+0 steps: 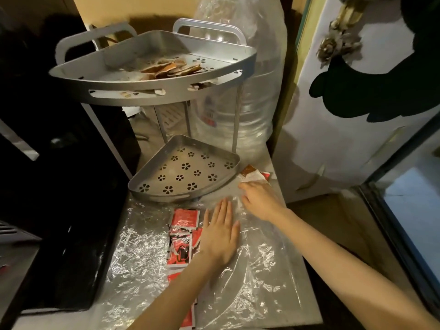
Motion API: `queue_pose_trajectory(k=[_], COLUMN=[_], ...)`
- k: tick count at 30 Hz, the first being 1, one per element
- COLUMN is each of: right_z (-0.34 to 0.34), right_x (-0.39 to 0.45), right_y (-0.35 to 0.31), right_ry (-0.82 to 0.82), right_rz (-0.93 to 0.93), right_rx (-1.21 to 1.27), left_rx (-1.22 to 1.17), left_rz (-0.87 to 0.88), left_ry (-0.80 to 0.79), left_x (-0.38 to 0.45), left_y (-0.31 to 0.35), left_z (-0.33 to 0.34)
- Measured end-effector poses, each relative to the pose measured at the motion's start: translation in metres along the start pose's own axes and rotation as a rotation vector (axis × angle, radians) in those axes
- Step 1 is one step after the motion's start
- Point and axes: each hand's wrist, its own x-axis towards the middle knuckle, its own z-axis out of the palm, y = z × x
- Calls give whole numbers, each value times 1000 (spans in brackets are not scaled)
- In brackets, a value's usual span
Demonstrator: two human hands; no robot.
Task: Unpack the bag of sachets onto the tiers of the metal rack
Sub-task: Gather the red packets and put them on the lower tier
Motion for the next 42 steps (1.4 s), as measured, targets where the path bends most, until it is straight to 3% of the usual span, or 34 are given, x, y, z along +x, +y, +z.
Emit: queue_pose_trajectory(k=[4,8,19,25,29,33,35,38,42], right_z=[1,3,-22,-34,-32,-32,-35,-41,-39], right_x=[-2,-8,-32,-49,-63,-69,-69,-73,-87], right_y=[4,10,43,52,51,44,38,27,15], right_ry=[-2,50,299,451,450,424,422,391,397], right_rz=[-27,25,339,692,738,692,685,671,726], right_rx=[42,267,755,1271,1597,1661,1699,1722,1623], left_rx=[28,49,70,110,91,-178,-322,-232,-133], left_rz=[-1,0,10,38,86,176,231,307,306], left_ry=[-12,-21,-6,18,67,204,117,-51,-48], left_x=[-2,-1,-1,-5,-8,-26,-43,-68,-76], left_y=[1,-2,-4,-4,-3,9,21,37,45], left_z=[6,10,11,9,3,-15,-21,-13,3])
